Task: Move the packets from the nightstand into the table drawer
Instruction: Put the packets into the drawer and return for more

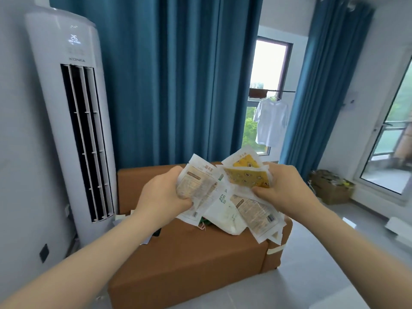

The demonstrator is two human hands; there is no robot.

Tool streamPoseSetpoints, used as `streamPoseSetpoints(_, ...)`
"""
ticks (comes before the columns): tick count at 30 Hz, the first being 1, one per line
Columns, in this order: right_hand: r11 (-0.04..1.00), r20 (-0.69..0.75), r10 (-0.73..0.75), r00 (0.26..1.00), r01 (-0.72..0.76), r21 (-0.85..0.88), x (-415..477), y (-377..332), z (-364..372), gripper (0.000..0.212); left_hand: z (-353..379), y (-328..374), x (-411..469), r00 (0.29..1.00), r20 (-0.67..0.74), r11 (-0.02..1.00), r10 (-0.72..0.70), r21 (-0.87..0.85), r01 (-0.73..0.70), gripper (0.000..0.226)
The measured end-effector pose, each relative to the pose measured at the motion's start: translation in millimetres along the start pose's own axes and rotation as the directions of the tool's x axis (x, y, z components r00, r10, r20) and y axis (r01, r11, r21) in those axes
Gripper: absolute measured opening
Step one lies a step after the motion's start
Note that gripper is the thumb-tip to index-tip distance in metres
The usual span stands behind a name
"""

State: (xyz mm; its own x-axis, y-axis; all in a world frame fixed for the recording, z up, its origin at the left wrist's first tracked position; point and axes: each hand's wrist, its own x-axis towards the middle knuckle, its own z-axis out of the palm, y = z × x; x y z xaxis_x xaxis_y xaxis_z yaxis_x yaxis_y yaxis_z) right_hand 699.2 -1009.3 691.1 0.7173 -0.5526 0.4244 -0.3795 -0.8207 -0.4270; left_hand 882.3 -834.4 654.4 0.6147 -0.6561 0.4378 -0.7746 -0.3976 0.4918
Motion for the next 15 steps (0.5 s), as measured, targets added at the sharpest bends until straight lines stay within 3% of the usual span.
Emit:
streamPoseSetpoints(8,0.985,-0.060,0.136,0.989,-0.141,-0.102,80,54,25,0.013,69,-15,115,0.990,0.086,0.990,0.115,-0.089,-0.108,0.036)
streamPoseSetpoints(15,0.932,-0.108,0.320,0.941,-0.333,-0.143,134,107,37,0.025,138,-13,204,0.947,0.219,0.963,0.236,-0.184,-0.197,0.034)
